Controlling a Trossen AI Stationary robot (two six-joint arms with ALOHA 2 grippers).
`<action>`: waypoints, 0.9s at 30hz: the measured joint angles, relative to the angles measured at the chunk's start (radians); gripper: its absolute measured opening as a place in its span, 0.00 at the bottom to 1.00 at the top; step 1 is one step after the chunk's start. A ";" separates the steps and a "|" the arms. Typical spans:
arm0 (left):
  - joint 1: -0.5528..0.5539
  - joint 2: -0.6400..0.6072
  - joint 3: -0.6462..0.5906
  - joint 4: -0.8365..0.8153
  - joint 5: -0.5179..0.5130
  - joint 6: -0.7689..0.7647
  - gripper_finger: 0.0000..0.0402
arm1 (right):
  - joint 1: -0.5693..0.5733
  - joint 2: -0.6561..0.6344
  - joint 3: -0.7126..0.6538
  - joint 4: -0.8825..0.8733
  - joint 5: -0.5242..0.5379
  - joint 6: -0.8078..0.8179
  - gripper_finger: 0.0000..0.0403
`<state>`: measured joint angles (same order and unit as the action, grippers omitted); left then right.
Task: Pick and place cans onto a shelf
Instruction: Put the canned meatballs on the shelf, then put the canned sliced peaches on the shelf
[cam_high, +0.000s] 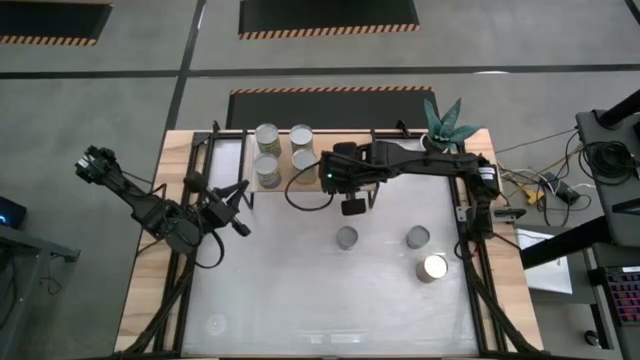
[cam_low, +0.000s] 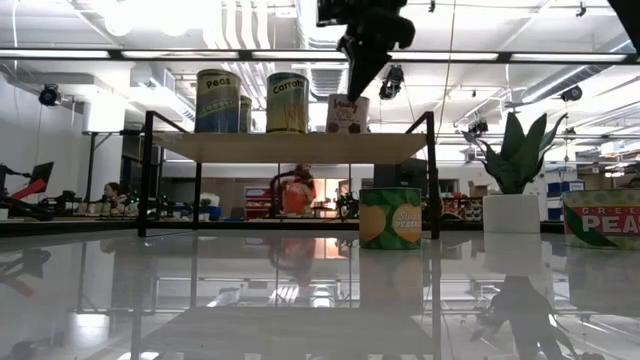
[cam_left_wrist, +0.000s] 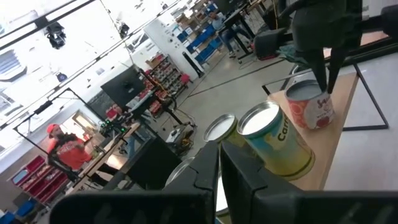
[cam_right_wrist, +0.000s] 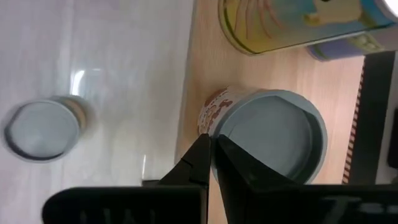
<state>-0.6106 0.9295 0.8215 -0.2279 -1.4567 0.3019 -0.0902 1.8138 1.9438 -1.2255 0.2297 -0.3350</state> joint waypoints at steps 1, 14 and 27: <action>0.000 0.000 0.000 0.001 0.000 0.000 0.00 | 0.000 0.001 0.000 0.001 0.002 -0.004 0.02; 0.000 0.000 0.000 0.001 0.000 0.000 0.00 | -0.018 0.003 0.000 0.014 0.007 0.001 0.11; 0.000 0.000 0.000 0.002 0.000 0.000 0.00 | -0.022 0.003 0.041 0.017 0.007 0.004 0.20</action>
<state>-0.6106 0.9295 0.8215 -0.2264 -1.4563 0.3019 -0.1120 1.8165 1.9851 -1.2087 0.2371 -0.3312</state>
